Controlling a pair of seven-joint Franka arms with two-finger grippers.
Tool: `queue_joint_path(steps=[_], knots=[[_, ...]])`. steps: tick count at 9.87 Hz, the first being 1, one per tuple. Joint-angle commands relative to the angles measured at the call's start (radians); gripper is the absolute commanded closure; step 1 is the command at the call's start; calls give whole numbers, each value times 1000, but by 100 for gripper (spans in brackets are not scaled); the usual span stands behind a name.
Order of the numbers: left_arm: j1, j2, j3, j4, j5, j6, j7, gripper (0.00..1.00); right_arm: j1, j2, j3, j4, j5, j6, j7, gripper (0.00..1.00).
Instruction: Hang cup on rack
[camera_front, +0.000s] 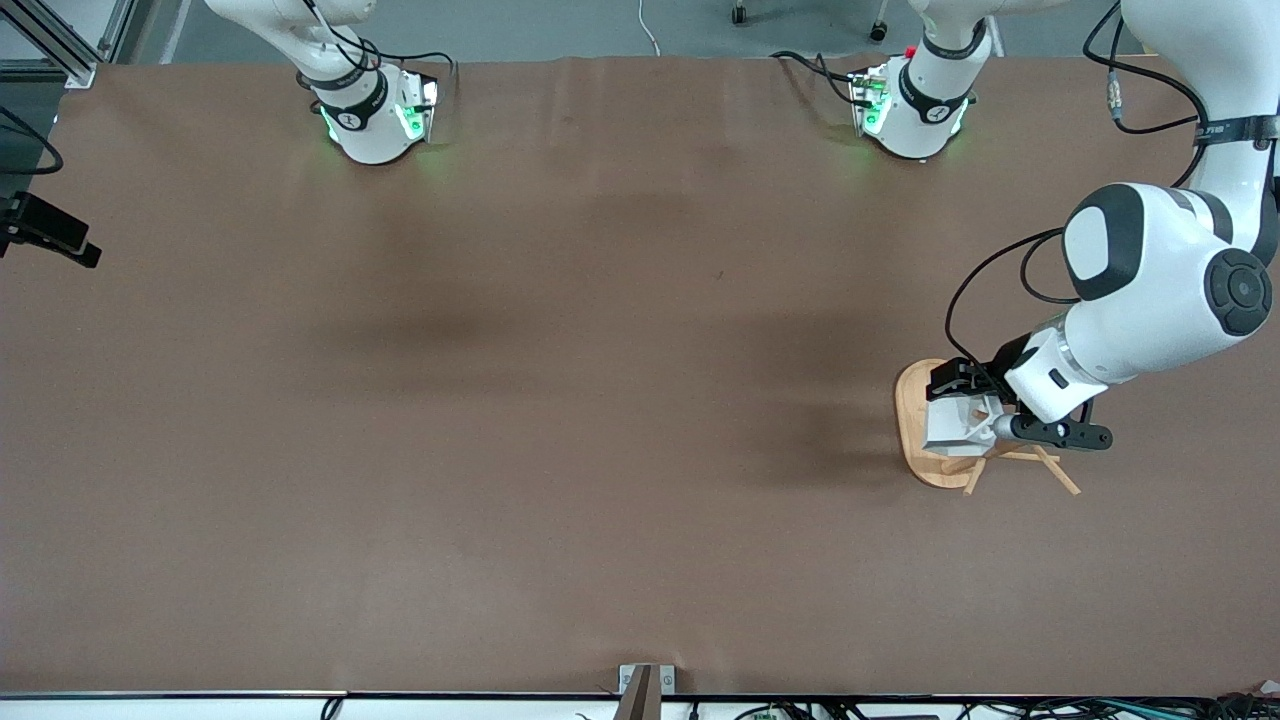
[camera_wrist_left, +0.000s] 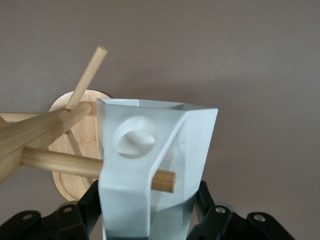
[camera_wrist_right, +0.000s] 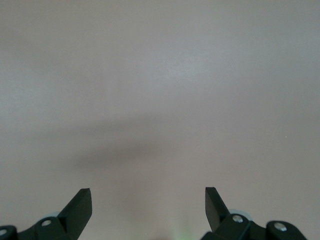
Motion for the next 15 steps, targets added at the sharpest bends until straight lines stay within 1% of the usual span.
queue_joint_path(steps=[1,4,6,8,9,10,11,14,15], knots=[[2,18,1,-6,-10,16,2,0,-13,-6,9,-9,-2,5,6,0],[4,-5,5,29,1,-14,3,0,-11,-5,9,-9,-2,7,6,0],[4,-63,12,44,1,-73,3,0,-11,-5,9,-9,-2,4,6,0],[2,-147,37,63,25,-169,15,0,-13,-5,9,-9,-2,8,6,0],[-10,-184,56,83,115,-209,31,0,-14,-5,9,-9,-2,8,6,0],[-57,-224,78,97,190,-240,31,0,-16,-5,9,-9,-2,10,6,0],[-112,-256,137,112,204,-254,34,0,-14,-5,9,-9,-2,10,6,0],[-147,-353,158,115,198,-391,-3,0,-14,-5,9,-9,-2,16,4,0],[-150,-367,170,115,200,-435,-24,0,-14,-5,8,-9,-2,19,4,0]])
